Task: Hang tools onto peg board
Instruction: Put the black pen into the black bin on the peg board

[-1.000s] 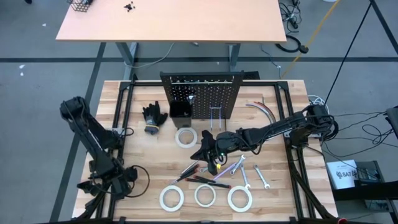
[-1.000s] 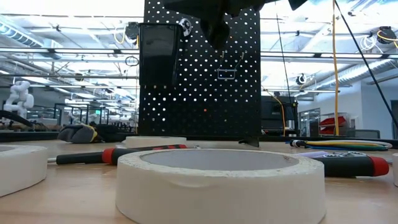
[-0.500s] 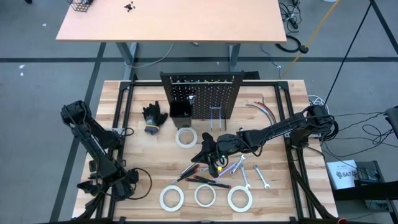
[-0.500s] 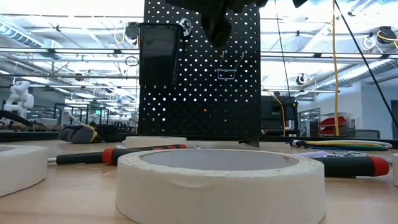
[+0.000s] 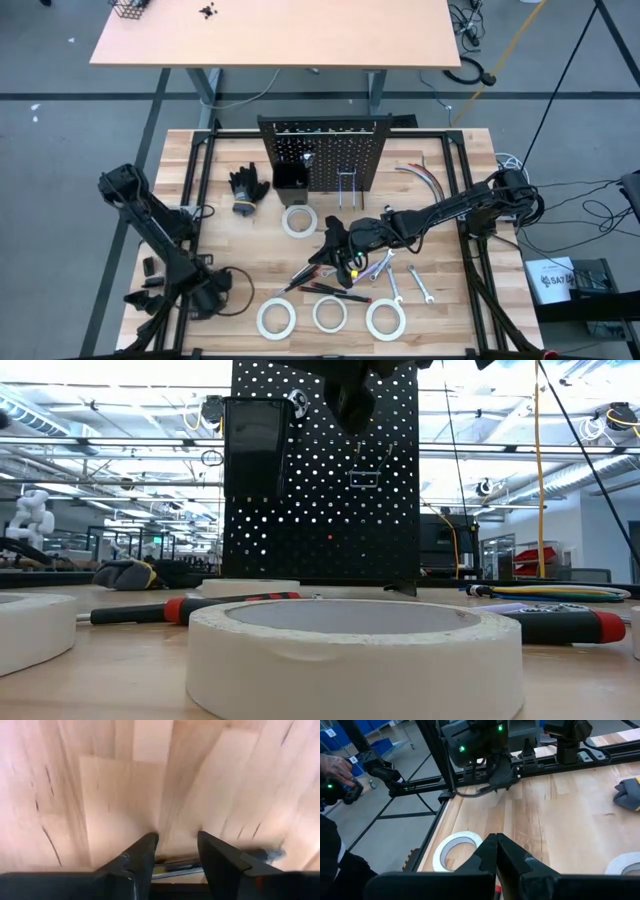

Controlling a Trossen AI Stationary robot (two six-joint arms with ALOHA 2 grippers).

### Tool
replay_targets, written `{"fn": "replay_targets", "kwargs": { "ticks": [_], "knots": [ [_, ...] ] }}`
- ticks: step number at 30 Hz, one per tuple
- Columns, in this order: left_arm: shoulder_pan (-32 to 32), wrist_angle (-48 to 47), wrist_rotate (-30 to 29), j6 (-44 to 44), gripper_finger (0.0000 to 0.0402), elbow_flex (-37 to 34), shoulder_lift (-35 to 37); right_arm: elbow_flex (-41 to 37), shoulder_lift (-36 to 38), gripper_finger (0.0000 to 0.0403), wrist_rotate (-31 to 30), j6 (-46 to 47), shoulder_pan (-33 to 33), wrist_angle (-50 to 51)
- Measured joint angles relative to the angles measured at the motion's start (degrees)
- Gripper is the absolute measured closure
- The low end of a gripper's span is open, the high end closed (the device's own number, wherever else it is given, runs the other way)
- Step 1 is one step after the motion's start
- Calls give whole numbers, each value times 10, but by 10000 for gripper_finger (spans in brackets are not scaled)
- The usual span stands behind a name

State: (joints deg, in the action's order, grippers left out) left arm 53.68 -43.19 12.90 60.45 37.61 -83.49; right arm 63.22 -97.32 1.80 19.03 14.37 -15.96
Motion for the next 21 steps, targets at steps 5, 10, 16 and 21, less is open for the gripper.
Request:
{"fn": "replay_targets", "kwargs": {
  "ticks": [5, 10, 16, 21],
  "knots": [
    [-49, -9, -106, -37, 245, 31, 11, 0, 0, 403, 0, 0, 0, -1],
    [-71, -24, -204, -45, 245, 76, 70, 0, 0, 403, 0, 4, 0, -2],
    [-47, -87, -34, -38, 245, 78, 113, 0, 0, 403, 0, 10, 0, -5],
    [-3, -118, 11, -43, 245, 75, 97, 0, 0, 403, -1, 11, 0, -4]
  ]
}}
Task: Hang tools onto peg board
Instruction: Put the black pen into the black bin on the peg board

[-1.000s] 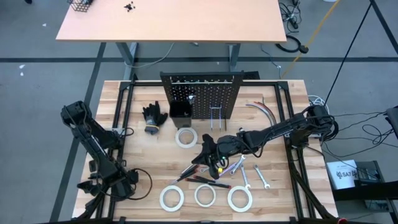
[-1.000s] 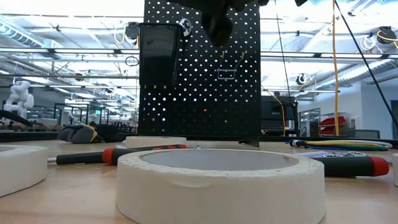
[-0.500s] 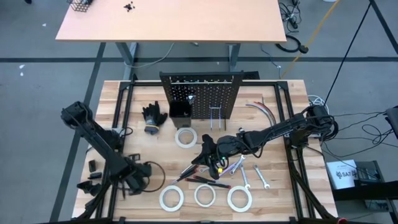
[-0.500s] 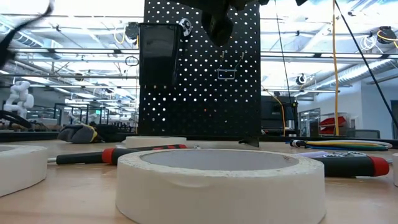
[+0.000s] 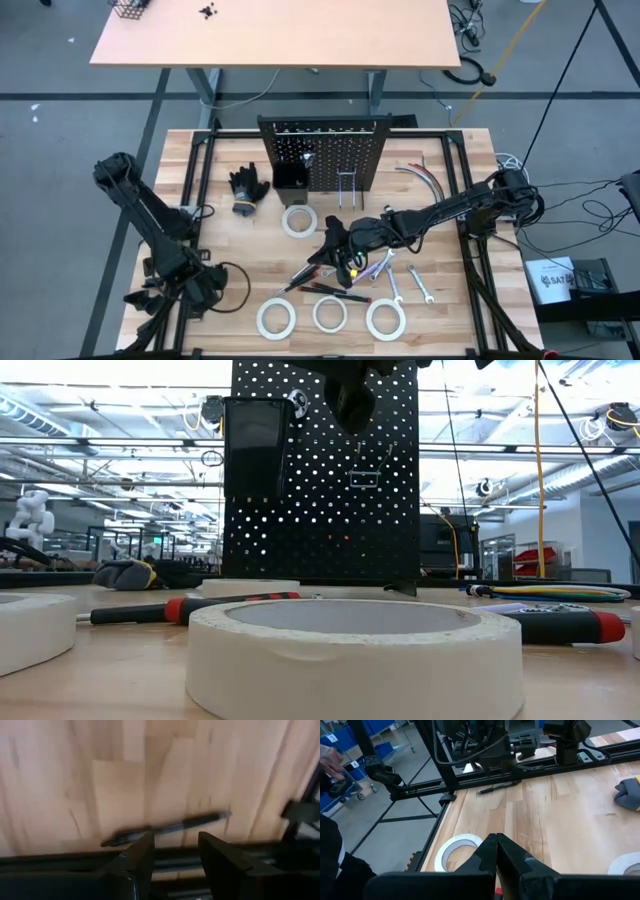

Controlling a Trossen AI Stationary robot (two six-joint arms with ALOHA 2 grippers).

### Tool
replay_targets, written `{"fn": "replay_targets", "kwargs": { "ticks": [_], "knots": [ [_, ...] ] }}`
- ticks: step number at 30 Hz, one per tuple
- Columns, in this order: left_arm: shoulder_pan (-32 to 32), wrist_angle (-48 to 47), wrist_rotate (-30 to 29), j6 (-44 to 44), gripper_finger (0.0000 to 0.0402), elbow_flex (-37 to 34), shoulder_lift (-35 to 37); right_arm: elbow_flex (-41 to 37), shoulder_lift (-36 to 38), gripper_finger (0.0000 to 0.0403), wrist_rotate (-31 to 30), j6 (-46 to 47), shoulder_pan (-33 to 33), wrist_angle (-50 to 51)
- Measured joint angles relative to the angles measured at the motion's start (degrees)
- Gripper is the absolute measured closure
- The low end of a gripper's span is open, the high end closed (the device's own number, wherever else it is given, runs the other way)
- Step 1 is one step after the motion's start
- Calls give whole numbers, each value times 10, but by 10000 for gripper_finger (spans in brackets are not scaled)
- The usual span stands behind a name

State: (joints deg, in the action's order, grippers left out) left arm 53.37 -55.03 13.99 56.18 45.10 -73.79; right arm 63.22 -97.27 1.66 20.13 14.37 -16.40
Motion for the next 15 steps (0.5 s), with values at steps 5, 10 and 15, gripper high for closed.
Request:
{"fn": "replay_targets", "kwargs": {
  "ticks": [5, 10, 15],
  "knots": [
    [19, 34, 33, 3, 245, -23, -21, 0, 0, 403, -3, -2, 6, 2],
    [25, 55, 83, 4, 245, -44, -30, 0, 0, 403, -2, -3, 12, 7],
    [30, 93, 88, 4, 245, -60, -30, 0, 0, 403, -2, -4, 14, 10]
  ]
}}
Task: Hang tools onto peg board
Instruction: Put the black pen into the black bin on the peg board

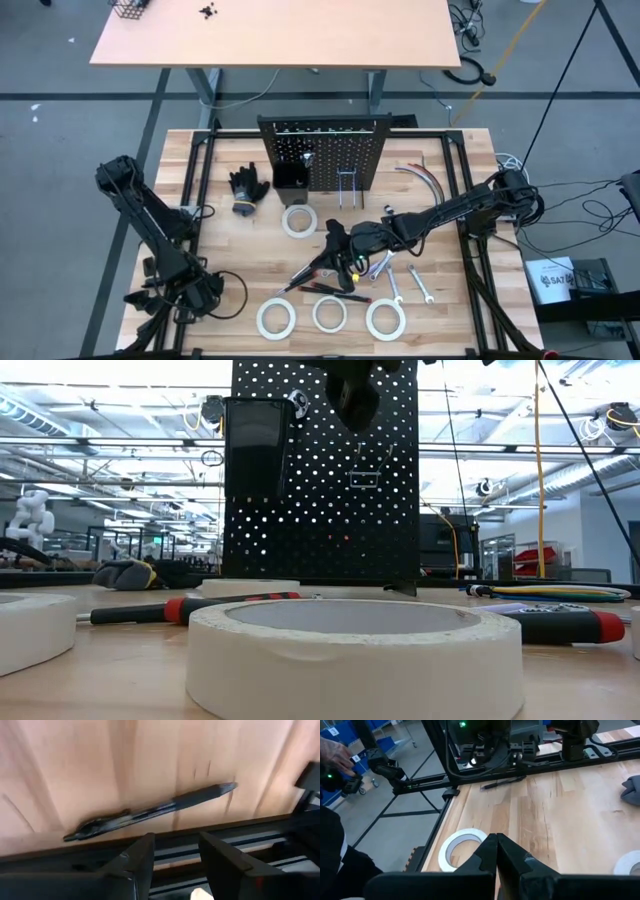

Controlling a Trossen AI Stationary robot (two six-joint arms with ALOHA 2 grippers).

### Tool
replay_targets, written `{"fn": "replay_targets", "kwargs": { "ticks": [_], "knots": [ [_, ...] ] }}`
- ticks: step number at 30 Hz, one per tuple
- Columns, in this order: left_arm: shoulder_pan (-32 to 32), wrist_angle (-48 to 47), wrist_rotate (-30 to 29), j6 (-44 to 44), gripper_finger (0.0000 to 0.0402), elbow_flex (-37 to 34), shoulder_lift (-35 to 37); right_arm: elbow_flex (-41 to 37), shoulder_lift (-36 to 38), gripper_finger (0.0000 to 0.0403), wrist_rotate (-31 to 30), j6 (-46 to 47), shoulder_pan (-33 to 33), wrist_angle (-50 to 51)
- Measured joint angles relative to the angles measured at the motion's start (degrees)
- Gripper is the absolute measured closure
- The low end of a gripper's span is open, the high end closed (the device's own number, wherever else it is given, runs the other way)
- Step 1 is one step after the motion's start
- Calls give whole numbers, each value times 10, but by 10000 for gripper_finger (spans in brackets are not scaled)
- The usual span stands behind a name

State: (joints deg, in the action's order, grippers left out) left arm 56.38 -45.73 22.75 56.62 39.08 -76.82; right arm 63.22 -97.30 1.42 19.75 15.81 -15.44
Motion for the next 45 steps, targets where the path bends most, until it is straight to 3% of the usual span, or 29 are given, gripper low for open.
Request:
{"fn": "replay_targets", "kwargs": {
  "ticks": [13, 18, 24, 29, 32, 37, 42, 45],
  "knots": [
    [1, 105, 43, 15, 245, -72, -15, 0, 0, 403, -1, -2, 4, 7],
    [-31, 140, 38, 11, 245, -73, -22, 0, 0, 403, -1, -9, 4, 7],
    [-87, 166, -35, -43, 245, -26, -20, 0, 0, 403, -4, -21, 2, 7],
    [-86, 81, -104, -74, 245, 25, 1, 0, 0, 403, -4, -24, -6, 6],
    [-67, 38, -114, -57, 245, 34, 11, 0, 0, 403, -1, -24, -12, 6],
    [3, 60, -119, -23, 245, 31, 11, 0, 0, 403, 0, -24, -12, 3],
    [60, 58, -231, -5, 245, 30, 6, 0, 0, 403, -1, -24, -11, 4],
    [76, 66, -263, -30, 245, 30, -7, 0, 0, 403, -1, -24, -11, 4]
  ]
}}
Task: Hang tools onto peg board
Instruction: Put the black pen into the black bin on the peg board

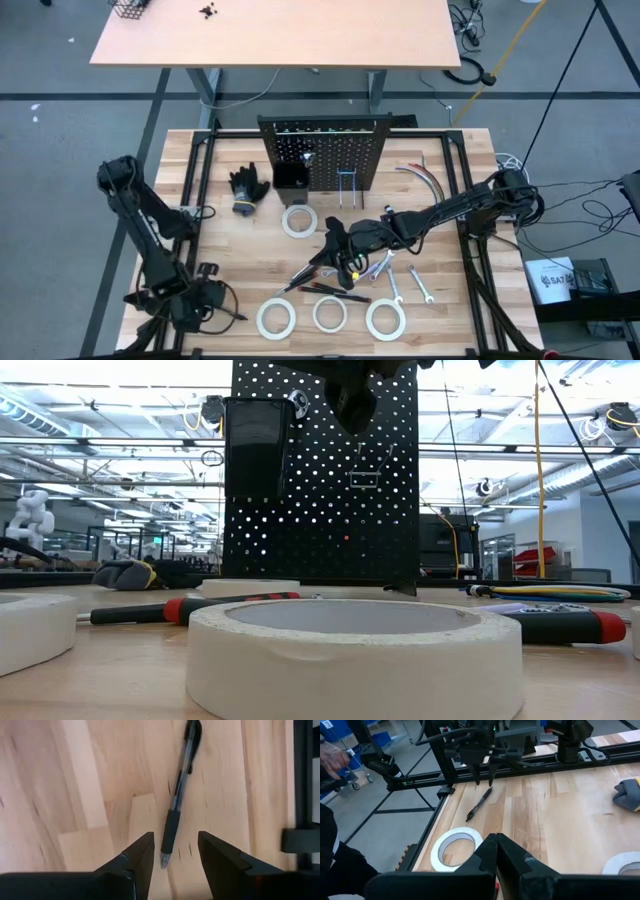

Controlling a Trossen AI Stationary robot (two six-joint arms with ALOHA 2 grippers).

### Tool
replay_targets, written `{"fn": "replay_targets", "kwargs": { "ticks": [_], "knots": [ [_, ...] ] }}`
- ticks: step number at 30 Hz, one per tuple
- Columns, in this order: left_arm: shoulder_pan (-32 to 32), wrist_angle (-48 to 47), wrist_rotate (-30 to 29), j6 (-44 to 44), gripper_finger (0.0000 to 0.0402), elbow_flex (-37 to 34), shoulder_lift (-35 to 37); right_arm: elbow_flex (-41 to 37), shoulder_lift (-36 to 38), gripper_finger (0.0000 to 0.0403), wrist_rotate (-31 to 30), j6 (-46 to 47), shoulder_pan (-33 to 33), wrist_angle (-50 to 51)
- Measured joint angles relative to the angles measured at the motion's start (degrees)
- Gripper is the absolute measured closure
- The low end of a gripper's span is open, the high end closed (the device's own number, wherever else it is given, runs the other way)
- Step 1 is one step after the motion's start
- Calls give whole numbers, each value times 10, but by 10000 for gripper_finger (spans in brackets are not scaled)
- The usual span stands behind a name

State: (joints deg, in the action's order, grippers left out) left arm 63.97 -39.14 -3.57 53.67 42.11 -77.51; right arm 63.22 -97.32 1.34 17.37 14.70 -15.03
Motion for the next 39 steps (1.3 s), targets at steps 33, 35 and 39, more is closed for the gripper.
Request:
{"fn": "replay_targets", "kwargs": {
  "ticks": [33, 35, 39],
  "knots": [
    [-84, 32, -45, -177, 245, 1, -111, 0, 0, 403, -1, 8, -1, 3],
    [-107, 41, -41, -195, 245, 0, -111, 0, 0, 403, -1, 10, -1, 3],
    [-144, 61, -20, -212, 245, -6, -111, 0, 0, 403, -1, 12, 0, 4]
  ]
}}
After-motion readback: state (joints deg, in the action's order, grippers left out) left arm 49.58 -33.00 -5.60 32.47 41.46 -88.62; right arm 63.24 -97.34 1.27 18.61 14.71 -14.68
